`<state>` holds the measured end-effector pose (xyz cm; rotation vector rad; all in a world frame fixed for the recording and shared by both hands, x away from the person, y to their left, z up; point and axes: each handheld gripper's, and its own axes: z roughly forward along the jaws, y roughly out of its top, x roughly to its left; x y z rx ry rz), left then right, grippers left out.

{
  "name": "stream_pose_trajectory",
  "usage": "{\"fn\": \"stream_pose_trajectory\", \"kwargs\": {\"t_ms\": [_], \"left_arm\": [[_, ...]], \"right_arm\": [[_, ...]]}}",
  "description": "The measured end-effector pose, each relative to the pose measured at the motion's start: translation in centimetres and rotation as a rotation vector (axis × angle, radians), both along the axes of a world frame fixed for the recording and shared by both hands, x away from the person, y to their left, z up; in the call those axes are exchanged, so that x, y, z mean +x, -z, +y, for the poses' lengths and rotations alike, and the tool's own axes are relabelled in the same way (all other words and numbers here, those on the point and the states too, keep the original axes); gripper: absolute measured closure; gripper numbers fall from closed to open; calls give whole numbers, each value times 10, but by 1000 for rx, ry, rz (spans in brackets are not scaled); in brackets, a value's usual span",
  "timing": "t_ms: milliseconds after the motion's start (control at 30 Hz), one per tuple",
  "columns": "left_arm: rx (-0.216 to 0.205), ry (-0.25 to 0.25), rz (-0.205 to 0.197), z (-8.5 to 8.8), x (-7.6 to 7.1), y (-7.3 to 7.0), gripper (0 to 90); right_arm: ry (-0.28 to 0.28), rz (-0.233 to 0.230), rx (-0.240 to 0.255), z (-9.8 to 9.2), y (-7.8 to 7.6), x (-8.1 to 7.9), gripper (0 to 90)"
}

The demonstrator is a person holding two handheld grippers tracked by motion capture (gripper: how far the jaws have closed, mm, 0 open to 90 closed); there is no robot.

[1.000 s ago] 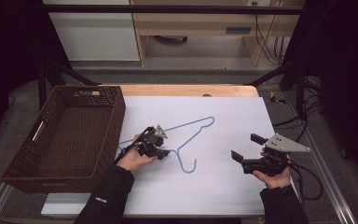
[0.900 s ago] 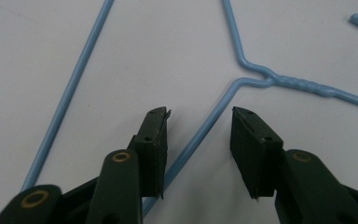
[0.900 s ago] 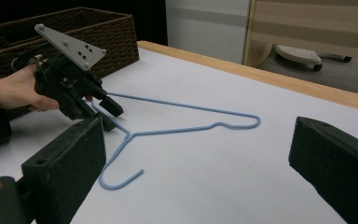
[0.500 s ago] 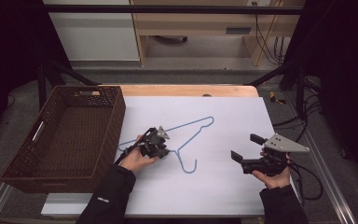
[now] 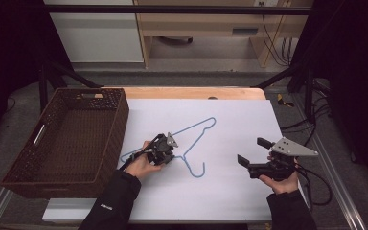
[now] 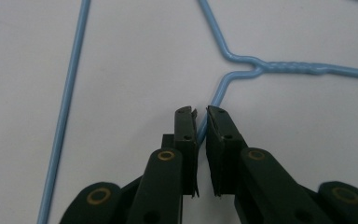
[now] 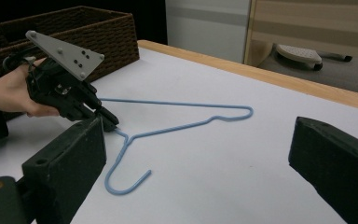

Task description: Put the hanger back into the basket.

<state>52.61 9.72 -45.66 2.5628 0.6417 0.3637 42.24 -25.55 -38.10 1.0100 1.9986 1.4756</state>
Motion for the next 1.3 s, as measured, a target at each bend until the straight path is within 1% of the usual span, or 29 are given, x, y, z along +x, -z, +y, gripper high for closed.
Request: {"fn": "stream_pose_trajectory", "kwargs": {"t_ms": [67,133,167,300,400,467,633,700,733,767,867,933,1033,1133,1233,1300], "left_arm": [[0,5,11,0,-1,0,839],[-3,2,13,-1,-2,0,843],[5,6,11,-2,-3,-1,844],[0,3,14,-4,-5,-1,849],[-21,9,32,-6,-8,0,856],[-16,15,29,-7,-9,-1,858],[-11,15,51,-7,-6,-2,851],[-7,21,51,-7,-5,-2,832],[-2,13,58,-7,-4,-2,807],[1,19,64,-6,-3,-3,793],[15,26,75,-4,-3,-3,771],[16,25,90,-4,-2,-3,769],[41,28,103,-7,-1,-4,775],[67,41,91,-11,-3,-5,818],[61,51,93,-10,-3,-4,845],[67,59,89,-11,-3,-5,850]], "right_arm": [[1,0,0,0,0,0,43],[0,-1,0,0,0,0,43],[0,-1,0,0,0,0,43],[0,0,1,-1,0,0,44],[0,-1,2,-1,-1,0,44],[0,-4,2,-1,-1,0,45],[1,-4,5,-1,-1,0,45],[0,-4,5,-1,-1,0,45],[0,-5,4,-1,-1,0,45],[0,-4,4,-1,-1,0,45],[-1,-5,5,-1,-1,0,46],[0,-3,5,-1,-1,0,46],[-5,0,4,0,-1,-1,47],[-5,2,7,0,-1,0,48],[-6,1,8,1,-1,0,48],[-7,0,8,1,-1,-1,48]]}}
